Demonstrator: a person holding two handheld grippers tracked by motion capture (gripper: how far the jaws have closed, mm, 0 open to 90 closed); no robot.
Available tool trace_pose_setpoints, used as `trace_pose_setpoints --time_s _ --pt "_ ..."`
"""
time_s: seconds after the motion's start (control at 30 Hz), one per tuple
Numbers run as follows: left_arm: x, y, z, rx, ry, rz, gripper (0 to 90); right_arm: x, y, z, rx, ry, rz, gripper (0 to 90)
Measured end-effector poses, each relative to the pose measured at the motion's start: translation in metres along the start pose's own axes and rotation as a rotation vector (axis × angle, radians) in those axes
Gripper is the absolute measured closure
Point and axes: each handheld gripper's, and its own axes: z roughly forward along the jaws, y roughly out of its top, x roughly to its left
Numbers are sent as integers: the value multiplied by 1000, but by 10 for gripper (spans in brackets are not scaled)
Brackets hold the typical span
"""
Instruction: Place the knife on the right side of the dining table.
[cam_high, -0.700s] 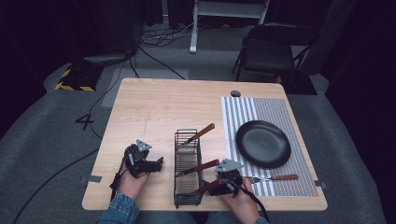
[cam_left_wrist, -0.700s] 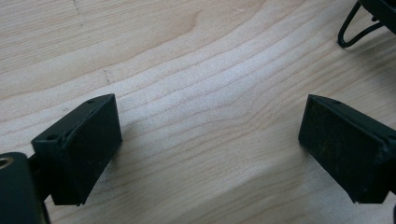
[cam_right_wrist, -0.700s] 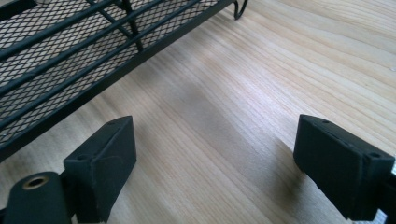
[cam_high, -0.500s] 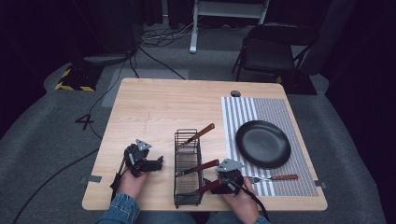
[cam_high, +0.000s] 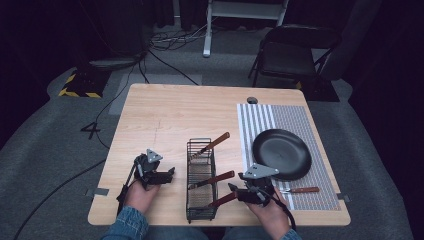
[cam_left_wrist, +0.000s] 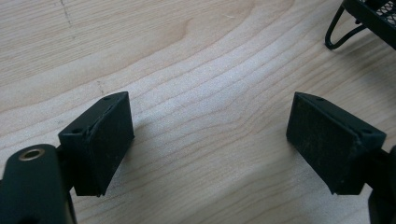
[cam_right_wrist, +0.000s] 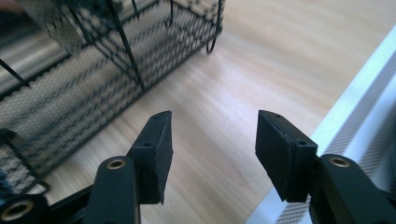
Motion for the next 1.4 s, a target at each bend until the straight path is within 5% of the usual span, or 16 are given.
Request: trace_pose_setpoints --time_s 0.27,0.63,1.4 --pt "0 0 0 1 -4 -1 146 -9 26 -24 -36 -19 -19 482" --pt "0 0 -1 3 -2 -2 148 -28 64 -37 -80 46 20 530" --pt "1 -1 -1 2 -7 6 156 -42 117 -20 -85 129 71 644"
